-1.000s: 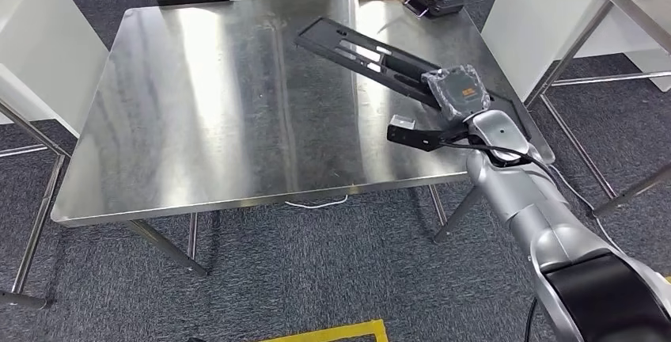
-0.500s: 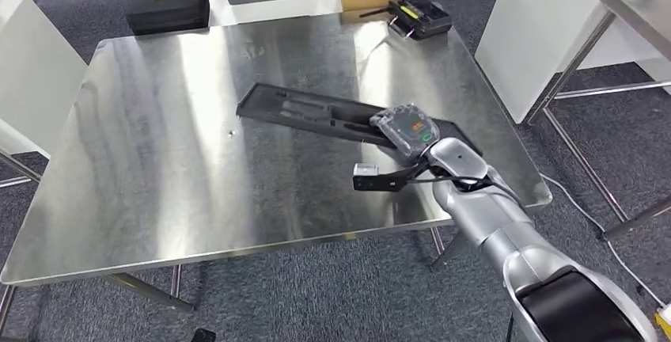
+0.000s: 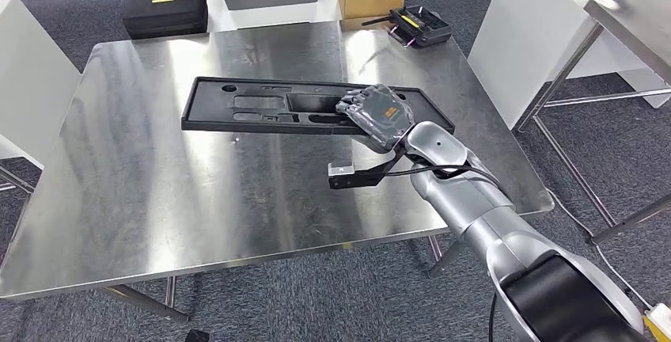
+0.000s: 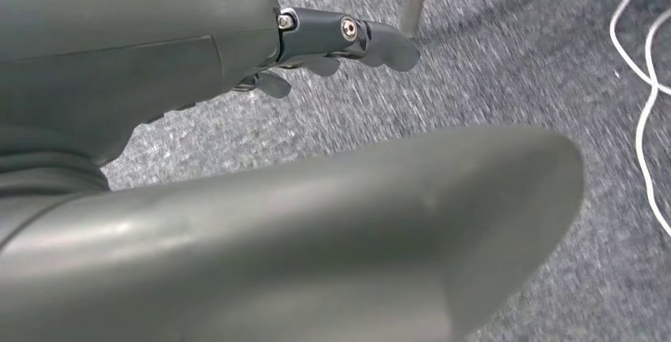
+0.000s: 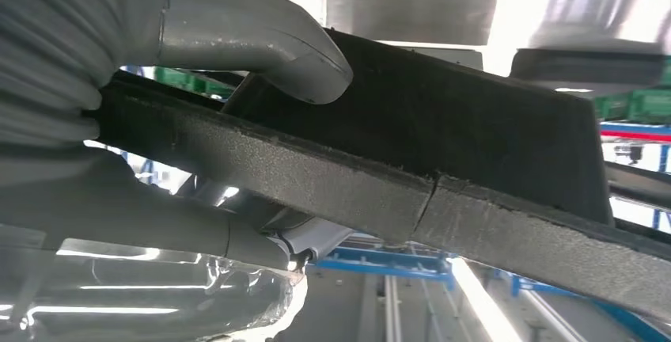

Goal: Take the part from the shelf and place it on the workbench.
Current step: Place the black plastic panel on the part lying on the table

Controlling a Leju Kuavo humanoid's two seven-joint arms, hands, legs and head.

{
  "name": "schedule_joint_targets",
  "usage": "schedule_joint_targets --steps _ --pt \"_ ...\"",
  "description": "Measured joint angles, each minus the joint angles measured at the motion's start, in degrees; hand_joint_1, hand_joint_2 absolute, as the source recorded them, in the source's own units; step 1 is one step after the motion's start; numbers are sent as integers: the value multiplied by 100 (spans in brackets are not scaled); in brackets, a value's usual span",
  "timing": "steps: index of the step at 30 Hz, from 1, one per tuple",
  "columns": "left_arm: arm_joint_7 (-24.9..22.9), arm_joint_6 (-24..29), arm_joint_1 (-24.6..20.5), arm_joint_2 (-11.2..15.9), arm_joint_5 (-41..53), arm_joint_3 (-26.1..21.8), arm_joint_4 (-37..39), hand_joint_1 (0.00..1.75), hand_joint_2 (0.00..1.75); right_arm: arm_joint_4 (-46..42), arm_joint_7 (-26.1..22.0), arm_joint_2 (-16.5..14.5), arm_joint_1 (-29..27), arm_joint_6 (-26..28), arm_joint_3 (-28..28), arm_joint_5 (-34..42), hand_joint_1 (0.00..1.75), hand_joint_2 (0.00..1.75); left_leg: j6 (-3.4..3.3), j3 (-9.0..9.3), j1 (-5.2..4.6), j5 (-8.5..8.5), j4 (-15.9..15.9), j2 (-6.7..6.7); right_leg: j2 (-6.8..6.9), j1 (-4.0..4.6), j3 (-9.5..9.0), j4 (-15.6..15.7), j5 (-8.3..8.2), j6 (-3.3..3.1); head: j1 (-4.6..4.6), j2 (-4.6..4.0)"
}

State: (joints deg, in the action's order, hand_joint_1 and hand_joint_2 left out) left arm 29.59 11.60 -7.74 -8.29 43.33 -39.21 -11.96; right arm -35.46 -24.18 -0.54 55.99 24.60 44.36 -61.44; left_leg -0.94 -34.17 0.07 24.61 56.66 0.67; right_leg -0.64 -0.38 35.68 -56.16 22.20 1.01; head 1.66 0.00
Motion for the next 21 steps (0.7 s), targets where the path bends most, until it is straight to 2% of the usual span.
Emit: schedule_joint_targets --steps 2,6,10,11,15,21 --pt "-1 5 -1 -1 8 0 0 0 0 30 -52 -46 25 0 60 8 175 175 -39 -2 -31 1 0 8 9 -21 -2 11 -7 13 -1 0" --pt "-2 5 -5 -4 1 -4 0 0 0 59 -69 -127 34 0 164 44 175 175 -70 -6 -50 1 1 9 10 -36 -9 35 -19 33 0 0" --pt "-27 15 -4 -3 -57 -34 0 0 175 104 -69 -157 35 -6 230 161 0 0 -99 -10 -62 4 2 10 12 -50 -11 39 -23 69 0 0" --pt "-53 0 -4 -2 -91 -58 0 0 175 117 -72 -158 38 -9 245 194 0 0 -100 -10 -63 4 3 10 11 -53 -11 40 -24 77 1 0" --pt "-301 45 3 2 -105 -142 1 0 0 163 -111 -156 73 -30 294 320 0 0 -104 -10 -62 4 3 10 11 -54 -11 40 -24 77 1 0" --pt "-767 -47 13 15 -41 -153 2 0 0 237 -121 -159 121 -63 367 388 0 0 -106 -13 -54 1 3 8 11 -53 -11 38 -25 78 2 0"
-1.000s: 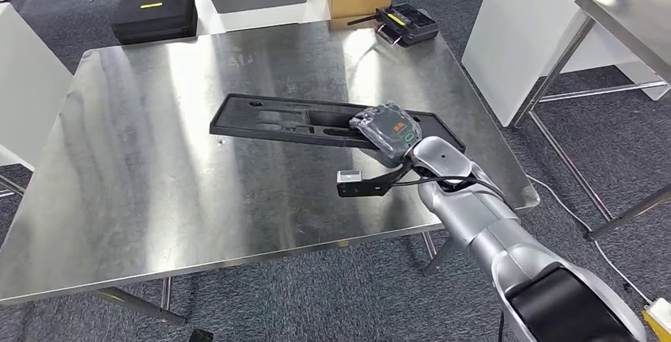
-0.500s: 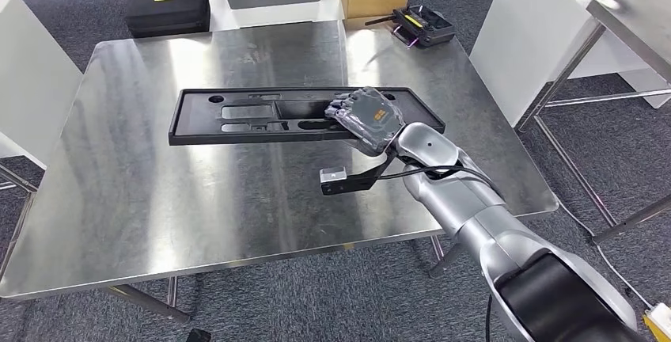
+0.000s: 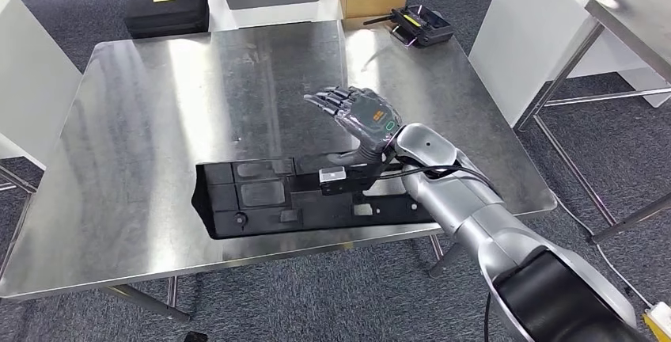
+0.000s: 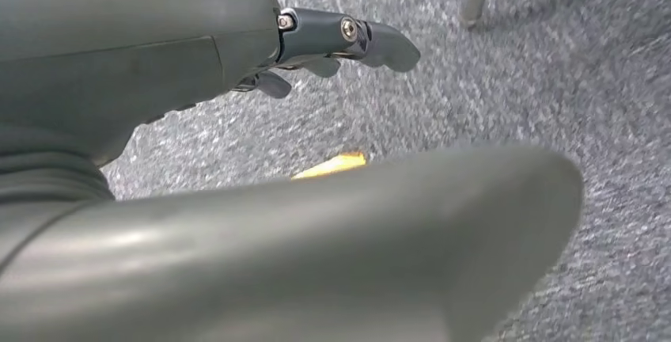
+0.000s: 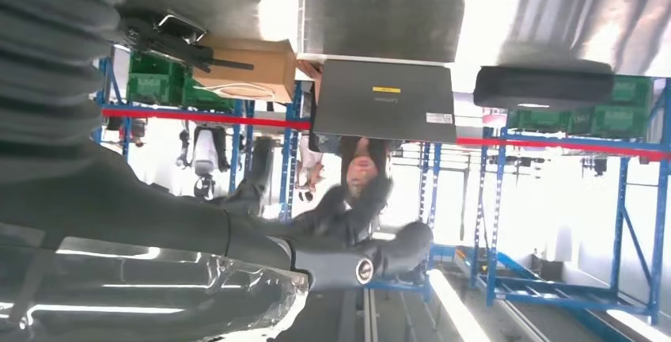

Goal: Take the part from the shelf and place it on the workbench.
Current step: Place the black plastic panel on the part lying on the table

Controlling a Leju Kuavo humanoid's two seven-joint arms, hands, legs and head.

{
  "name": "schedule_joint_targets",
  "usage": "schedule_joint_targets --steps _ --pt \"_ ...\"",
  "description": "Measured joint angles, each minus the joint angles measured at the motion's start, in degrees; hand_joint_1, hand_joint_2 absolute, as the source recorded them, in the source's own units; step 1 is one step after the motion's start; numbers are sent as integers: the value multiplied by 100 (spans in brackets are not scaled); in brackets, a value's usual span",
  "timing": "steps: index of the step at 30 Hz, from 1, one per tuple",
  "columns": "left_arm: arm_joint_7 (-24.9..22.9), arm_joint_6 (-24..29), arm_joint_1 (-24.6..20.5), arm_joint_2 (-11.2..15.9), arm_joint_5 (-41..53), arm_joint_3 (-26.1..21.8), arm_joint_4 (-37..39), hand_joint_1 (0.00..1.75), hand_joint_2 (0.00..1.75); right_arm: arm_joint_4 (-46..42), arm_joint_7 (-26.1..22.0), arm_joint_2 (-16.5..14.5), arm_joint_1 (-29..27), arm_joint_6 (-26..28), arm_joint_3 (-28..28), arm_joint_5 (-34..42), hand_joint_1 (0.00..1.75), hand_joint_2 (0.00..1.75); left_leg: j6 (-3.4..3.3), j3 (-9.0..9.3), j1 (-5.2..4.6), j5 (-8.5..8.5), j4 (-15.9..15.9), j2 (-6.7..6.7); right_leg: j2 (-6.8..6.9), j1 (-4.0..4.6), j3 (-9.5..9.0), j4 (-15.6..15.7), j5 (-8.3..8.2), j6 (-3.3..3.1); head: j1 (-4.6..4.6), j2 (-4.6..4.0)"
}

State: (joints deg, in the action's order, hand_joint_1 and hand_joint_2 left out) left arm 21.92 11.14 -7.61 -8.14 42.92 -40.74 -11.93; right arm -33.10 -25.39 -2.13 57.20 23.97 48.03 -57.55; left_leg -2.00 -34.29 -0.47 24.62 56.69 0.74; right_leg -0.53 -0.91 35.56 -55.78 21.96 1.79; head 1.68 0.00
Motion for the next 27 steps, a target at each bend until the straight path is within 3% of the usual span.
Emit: schedule_joint_targets --steps 22,27 --pt "-270 -252 2 14 -40 -71 0 0 0 64 190 102 141 -64 180 -56 0 0 0 3 6 -1 0 -1 0 1 -1 0 0 0 -1 0" --pt "-272 -280 6 25 -91 -103 -1 0 0 64 254 148 178 -64 193 -64 0 0 -6 -2 -7 4 12 2 0 -36 -11 4 -5 9 0 0"
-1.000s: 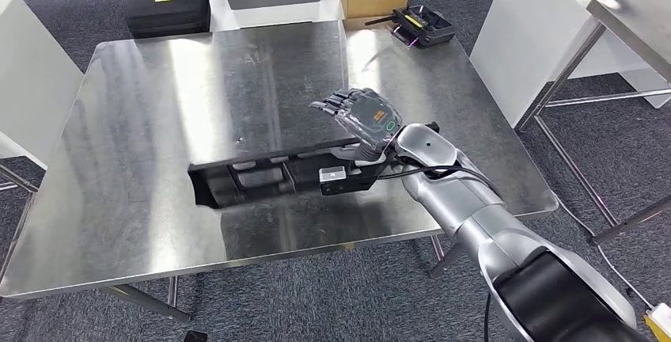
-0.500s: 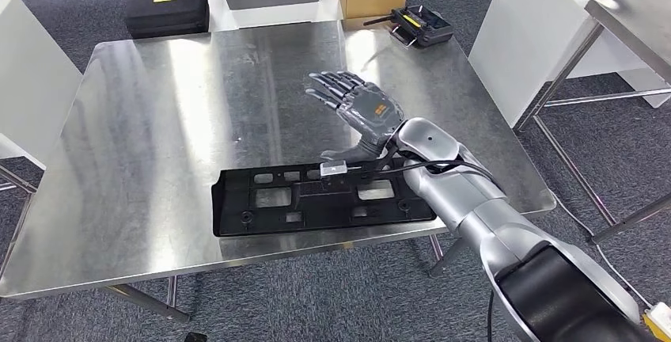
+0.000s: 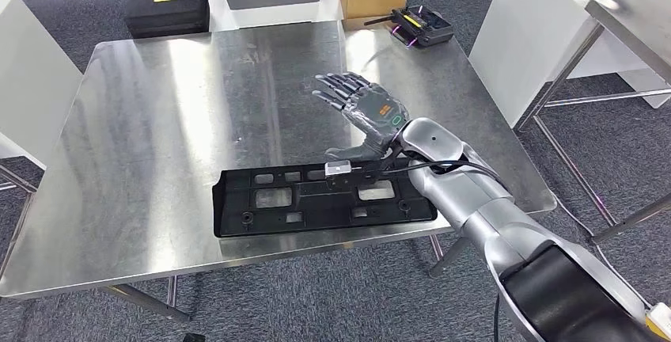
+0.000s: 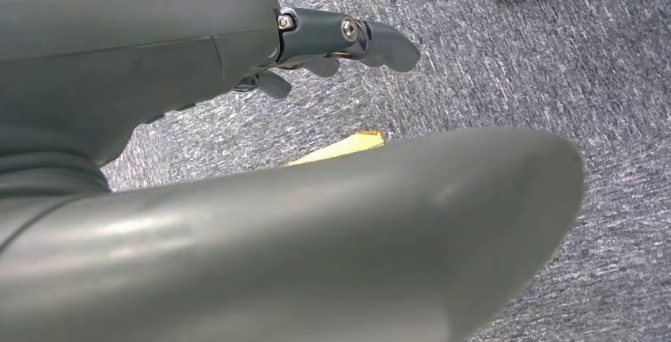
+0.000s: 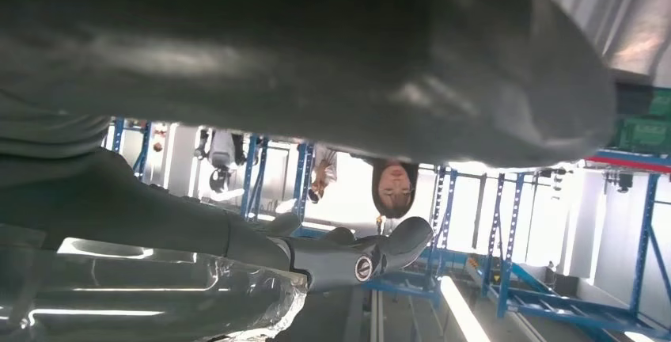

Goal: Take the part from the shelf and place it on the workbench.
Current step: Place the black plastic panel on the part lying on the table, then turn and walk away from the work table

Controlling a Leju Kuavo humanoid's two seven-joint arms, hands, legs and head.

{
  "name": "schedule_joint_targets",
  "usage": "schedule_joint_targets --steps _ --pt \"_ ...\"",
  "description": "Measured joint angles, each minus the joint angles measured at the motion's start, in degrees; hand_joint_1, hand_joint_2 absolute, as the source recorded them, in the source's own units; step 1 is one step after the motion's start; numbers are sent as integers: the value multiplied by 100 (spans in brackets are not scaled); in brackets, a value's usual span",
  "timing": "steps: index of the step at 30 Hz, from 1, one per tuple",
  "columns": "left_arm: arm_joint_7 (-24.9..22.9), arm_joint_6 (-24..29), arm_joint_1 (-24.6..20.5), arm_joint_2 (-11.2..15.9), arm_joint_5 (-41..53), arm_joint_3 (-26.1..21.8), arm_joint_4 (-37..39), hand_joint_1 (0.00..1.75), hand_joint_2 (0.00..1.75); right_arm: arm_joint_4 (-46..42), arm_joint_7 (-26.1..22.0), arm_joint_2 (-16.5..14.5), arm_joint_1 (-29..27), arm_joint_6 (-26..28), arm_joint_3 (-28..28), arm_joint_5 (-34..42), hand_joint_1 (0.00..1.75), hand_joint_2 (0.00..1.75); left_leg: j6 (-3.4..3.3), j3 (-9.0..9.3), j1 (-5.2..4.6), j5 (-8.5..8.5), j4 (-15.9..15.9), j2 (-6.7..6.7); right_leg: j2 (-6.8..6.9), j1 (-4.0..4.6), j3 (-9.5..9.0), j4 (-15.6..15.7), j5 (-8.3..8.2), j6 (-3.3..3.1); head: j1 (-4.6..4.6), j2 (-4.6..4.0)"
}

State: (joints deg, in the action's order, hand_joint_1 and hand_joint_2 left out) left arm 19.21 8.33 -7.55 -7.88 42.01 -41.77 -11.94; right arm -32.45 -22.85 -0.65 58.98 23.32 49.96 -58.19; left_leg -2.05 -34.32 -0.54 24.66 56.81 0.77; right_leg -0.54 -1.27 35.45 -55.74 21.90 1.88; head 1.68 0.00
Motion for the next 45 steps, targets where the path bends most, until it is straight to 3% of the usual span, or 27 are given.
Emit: schedule_joint_targets --steps 5,9,11,13,14,15,16,18,20,21,23,25,27,29,30,31,32,33,35,37,39,40,41,43,44,45 --pt "9 -42 12 23 -11 -11 0 0 0 13 94 22 48 1 0 -6 0 0 -33 -13 -6 20 34 1 0 -49 -3 3 -4 45 2 0" --pt "22 -51 13 29 -11 -31 0 0 0 38 172 29 76 6 0 -29 0 0 -144 9 27 -59 0 -22 1 -44 17 -43 22 108 -3 0" --pt "33 -60 13 29 -11 -39 0 0 0 56 219 45 95 9 0 -42 0 0 -210 20 58 -119 -55 -49 8 -30 203 -474 305 48 -14 0" --pt "38 -67 14 30 -11 -47 -1 0 0 87 261 60 97 9 1 -59 0 0 -232 -14 53 -145 -55 -58 10 -31 524 -1305 703 -23 -23 0" --pt "40 -71 14 30 -11 -51 0 0 0 108 283 66 92 9 1 -68 0 0 -233 -34 52 -159 -54 -58 10 -31 641 -1644 834 -23 -24 0" --pt "41 -73 15 30 -11 -54 0 0 0 125 310 69 88 9 2 -81 0 0 -227 -56 52 -176 -53 -57 11 -31 659 -1792 882 1 -25 0" --pt "41 -75 17 30 -11 -56 1 0 0 142 345 71 90 12 2 -101 0 0 -211 -74 53 -195 -51 -53 11 -30 544 -1679 837 40 -28 0" --pt "42 -79 20 30 -11 -60 0 0 0 168 455 72 117 30 2 -164 0 0 -166 -109 54 -229 -38 -47 19 -39 24 -874 635 106 -35 0" --pt "43 -85 19 32 -11 -69 -1 0 0 193 598 70 157 72 2 -247 0 0 -100 -151 43 -264 -17 -42 12 -17 -378 -232 476 111 -26 0" --pt "43 -89 19 33 -11 -77 -2 0 0 210 663 72 174 94 1 -280 0 0 -64 -169 38 -283 -4 -40 5 -1 -434 -125 455 92 -19 0" --pt "44 -95 24 37 -11 -91 -1 0 0 254 777 79 194 126 -2 -332 0 0 13 -198 47 -323 7 -32 -3 -4 -393 -113 407 37 -8 0" --pt "44 -94 36 43 -11 -101 1 0 0 301 869 80 211 133 -6 -368 0 0 90 -286 82 -168 145 -32 11 -50 -340 -95 341 -70 -3 0" --pt "44 -94 42 46 -11 -110 1 0 0 347 928 78 233 138 -10 -389 0 0 167 -505 122 329 722 -46 32 -61 -253 -87 255 -176 6 0" --pt "44 -95 44 45 -11 -122 1 0 0 394 952 79 240 141 -13 -396 0 0 235 -743 152 788 1504 -52 43 -44 -138 -92 171 -209 10 0" --pt "44 -95 44 45 -11 -128 1 0 0 416 955 81 237 141 -13 -399 0 0 253 -763 163 848 1706 -54 44 -40 -80 -95 127 -202 11 0" --pt "44 -95 44 45 -11 -134 1 0 0 438 956 84 234 142 -13 -401 0 0 263 -678 172 805 1715 -56 44 -38 -20 -97 80 -188 13 0" --pt "44 -95 43 46 -11 -138 0 0 0 454 956 89 233 142 -14 -401 0 0 261 -474 179 677 1488 -58 44 -39 30 -99 37 -170 13 0" --pt "44 -95 41 48 -11 -139 -1 0 0 466 956 94 237 143 -15 -401 0 0 248 -185 182 537 1117 -60 43 -41 72 -101 -8 -150 15 0" --pt "45 -95 30 55 -11 -139 -2 0 0 478 958 103 258 147 -21 -401 0 0 191 365 165 423 342 -56 45 -24 127 -102 -88 -85 9 0" --pt "48 -95 23 61 -10 -139 -2 0 0 488 986 105 282 154 -26 -407 0 0 117 543 123 435 37 -48 55 -13 151 -87 -169 6 3 0" --pt "52 -93 21 58 -10 -140 -2 0 0 515 1084 121 296 157 -40 -426 0 0 25 485 105 337 2 -58 63 -7 174 -60 -234 95 0 0" --pt "54 -93 17 52 -11 -141 -2 0 0 540 1162 136 307 157 -56 -441 0 0 -26 444 105 262 -29 -69 63 4 234 -118 -171 104 0 0" --pt "56 -93 12 49 -13 -142 -2 0 0 573 1242 155 320 155 -81 -449 0 0 -81 385 110 174 -63 -81 62 15 332 -297 -7 77 -15 0" --pt "65 -95 5 44 -28 -145 -3 0 0 662 1400 192 339 117 -148 -444 0 0 -151 221 103 20 -83 -94 61 19 598 -1014 506 -9 -37 0" --pt "75 -96 3 44 -41 -147 -3 0 0 716 1481 212 339 84 -190 -437 0 0 -167 133 94 -51 -79 -96 61 15 699 -1427 706 -16 -52 0" --pt "89 -96 3 43 -57 -149 -3 0 0 770 1568 234 340 43 -229 -435 0 0 -169 47 86 -119 -76 -95 61 14 733 -1720 793 14 -57 0"
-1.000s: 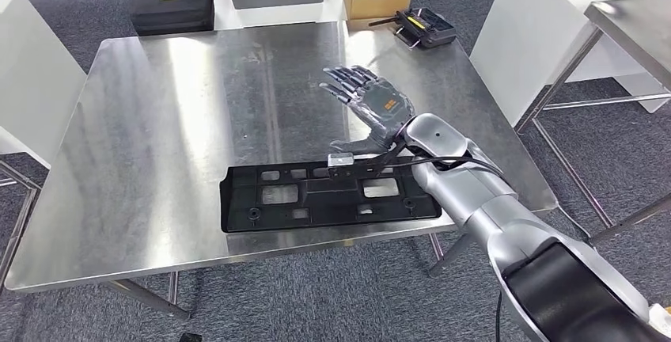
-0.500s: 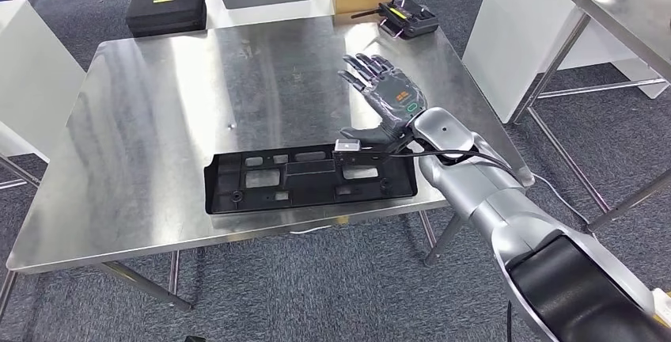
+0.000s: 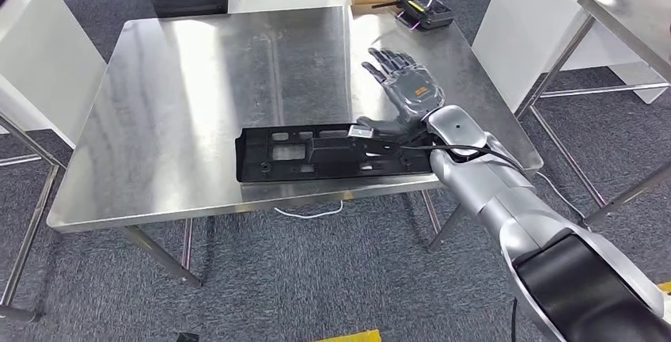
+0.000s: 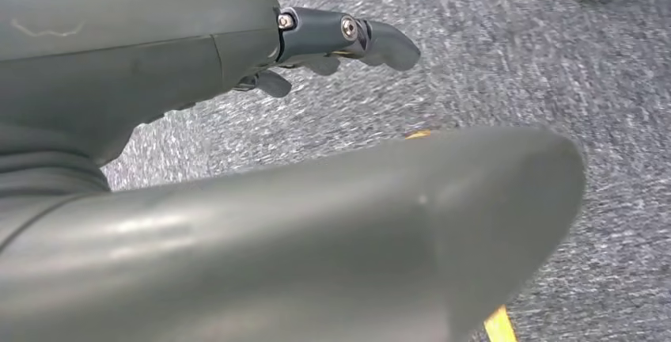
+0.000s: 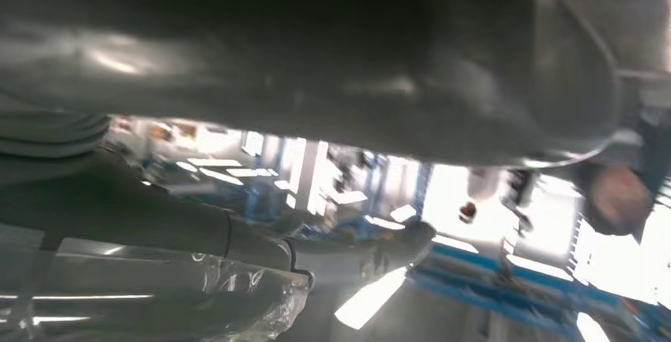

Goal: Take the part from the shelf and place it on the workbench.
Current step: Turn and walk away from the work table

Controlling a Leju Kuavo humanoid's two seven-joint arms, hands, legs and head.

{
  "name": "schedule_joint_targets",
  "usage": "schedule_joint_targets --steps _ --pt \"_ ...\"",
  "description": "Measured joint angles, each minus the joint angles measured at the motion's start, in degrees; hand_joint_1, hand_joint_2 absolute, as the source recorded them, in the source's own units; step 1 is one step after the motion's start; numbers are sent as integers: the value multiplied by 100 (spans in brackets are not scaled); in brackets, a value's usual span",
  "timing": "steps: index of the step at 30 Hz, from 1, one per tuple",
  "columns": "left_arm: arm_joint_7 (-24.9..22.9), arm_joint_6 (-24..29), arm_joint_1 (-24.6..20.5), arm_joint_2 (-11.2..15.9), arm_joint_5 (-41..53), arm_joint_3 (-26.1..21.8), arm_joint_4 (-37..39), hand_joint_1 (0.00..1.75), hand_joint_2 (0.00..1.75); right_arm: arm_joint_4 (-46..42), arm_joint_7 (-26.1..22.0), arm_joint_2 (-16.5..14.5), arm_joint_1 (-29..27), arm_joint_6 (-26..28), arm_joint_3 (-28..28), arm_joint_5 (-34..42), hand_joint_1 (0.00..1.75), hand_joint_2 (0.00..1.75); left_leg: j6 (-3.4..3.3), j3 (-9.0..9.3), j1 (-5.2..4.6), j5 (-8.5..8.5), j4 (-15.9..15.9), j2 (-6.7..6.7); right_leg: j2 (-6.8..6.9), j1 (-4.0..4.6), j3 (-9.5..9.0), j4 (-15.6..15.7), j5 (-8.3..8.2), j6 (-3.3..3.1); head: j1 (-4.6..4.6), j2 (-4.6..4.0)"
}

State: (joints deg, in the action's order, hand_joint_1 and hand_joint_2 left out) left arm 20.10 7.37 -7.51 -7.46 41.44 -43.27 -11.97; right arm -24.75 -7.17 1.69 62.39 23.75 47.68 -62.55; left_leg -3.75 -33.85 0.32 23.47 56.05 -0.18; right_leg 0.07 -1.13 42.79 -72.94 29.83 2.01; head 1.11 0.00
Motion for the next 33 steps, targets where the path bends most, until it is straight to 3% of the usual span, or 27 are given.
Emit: schedule_joint_targets --steps 1,2,3,5,7,9,10,11,13,14,15,16,17,19,21,23,25,26,27,29,30,31,32,33 --pt "15 0 0 -3 -18 -3 0 0 0 50 95 20 6 -34 -38 -6 0 0 3 -85 -8 -65 3 1 0 1 -50 -122 -14 52 -5 0" --pt "30 1 0 -8 -28 -9 1 0 0 95 196 42 20 -67 -76 -19 0 0 12 -166 -16 -130 6 2 0 3 -217 -14 -107 108 -10 0" --pt "42 1 0 -12 -40 -17 1 0 0 133 298 62 45 -98 -113 -38 0 0 25 -236 -22 -190 11 2 0 7 -486 288 -203 143 -10 0" --pt "63 2 -2 -19 -55 -38 1 0 0 197 524 113 115 -142 -188 -95 0 0 68 -347 -47 -297 31 1 -2 37 -1133 1146 -221 115 -3 0" --pt "73 3 -6 -19 -62 -60 1 0 0 274 803 200 176 -155 -252 -176 0 0 119 -404 -60 -394 42 3 0 72 -1423 1651 -133 28 15 0" --pt "79 5 1 -22 -78 -90 1 0 0 383 1120 335 193 -150 -316 -248 0 0 190 -444 -39 -453 40 25 24 53 -1384 1726 -183 -68 24 0" --pt "85 9 10 -23 -91 -108 1 0 0 433 1260 403 191 -143 -351 -270 0 0 228 -487 -22 -367 92 32 40 30 -1367 1736 -239 -130 27 0" --pt "93 13 21 -27 -107 -124 1 0 0 480 1407 473 184 -130 -393 -296 0 0 272 -555 -4 -174 238 40 57 3 -1329 1750 -310 -194 35 0" --pt "120 22 36 -31 -133 -155 1 0 0 553 1670 608 153 -63 -475 -357 0 0 352 -757 40 438 879 37 68 -19 -1200 1755 -457 -261 57 0" --pt "135 25 41 -32 -146 -169 1 0 0 588 1795 681 117 -11 -513 -393 0 0 391 -852 63 687 1283 37 69 -19 -1117 1751 -523 -259 63 0" --pt "152 26 47 -31 -161 -186 1 0 0 622 1904 748 65 43 -550 -427 0 0 425 -900 86 799 1615 35 70 -22 -1035 1746 -585 -240 63 0" --pt "171 27 56 -27 -177 -207 1 0 0 653 1989 809 5 91 -580 -454 0 0 453 -873 107 777 1790 34 72 -29 -956 1738 -642 -215 62 0" --pt "186 27 68 -22 -191 -226 1 0 0 680 2044 863 -52 123 -605 -478 0 0 473 -741 126 655 1755 33 73 -42 -878 1723 -693 -182 61 0" --pt "210 26 83 -15 -209 -259 1 0 0 721 2105 940 -122 156 -640 -509 0 0 492 -216 153 429 1169 34 69 -68 -733 1665 -776 -115 67 0" --pt "221 32 79 -8 -230 -282 1 0 0 743 2274 998 -145 255 -682 -570 0 0 450 282 140 484 463 49 64 -66 -631 1608 -850 -24 64 0" --pt "224 53 83 -2 -256 -316 1 0 0 756 2583 1035 -182 515 -747 -646 0 0 354 412 87 553 197 64 65 -52 -600 1612 -940 94 58 0" --pt "230 87 101 -8 -293 -361 1 0 0 772 2852 1063 -255 851 -821 -690 0 0 215 353 62 433 157 45 66 -51 -562 1606 -957 178 62 0" --pt "240 103 110 -12 -317 -385 1 0 0 782 2956 1086 -303 1020 -861 -706 0 0 136 300 53 353 133 36 62 -51 -491 1491 -832 164 52 0" --pt "255 119 121 -15 -341 -409 1 0 0 793 3038 1112 -360 1178 -901 -716 0 0 73 232 51 269 112 28 57 -54 -388 1250 -614 125 40 0" --pt "299 151 147 -16 -385 -456 1 0 0 799 3193 1156 -515 1443 -1002 -745 0 0 5 48 27 123 114 30 41 -53 -148 482 -95 50 14 0" --pt "318 169 161 -17 -403 -480 1 0 0 779 3270 1180 -636 1524 -1073 -789 0 0 -3 -45 18 49 116 32 33 -48 -88 120 41 67 11 0" --pt "333 185 174 -22 -414 -504 1 0 0 740 3336 1203 -774 1564 -1171 -859 0 0 -7 -132 10 -21 119 35 25 -42 -91 -110 69 111 8 0" --pt "340 199 186 -29 -423 -527 1 0 0 685 3380 1224 -946 1578 -1307 -961 0 0 -3 -224 1 -94 121 41 18 -35 -201 -144 -7 170 0 0" --pt "343 214 200 -39 -424 -549 1 0 0 614 3393 1241 -1128 1581 -1495 -1084 0 0 6 -312 -6 -166 123 49 16 -32 -406 21 -123 217 -7 0"
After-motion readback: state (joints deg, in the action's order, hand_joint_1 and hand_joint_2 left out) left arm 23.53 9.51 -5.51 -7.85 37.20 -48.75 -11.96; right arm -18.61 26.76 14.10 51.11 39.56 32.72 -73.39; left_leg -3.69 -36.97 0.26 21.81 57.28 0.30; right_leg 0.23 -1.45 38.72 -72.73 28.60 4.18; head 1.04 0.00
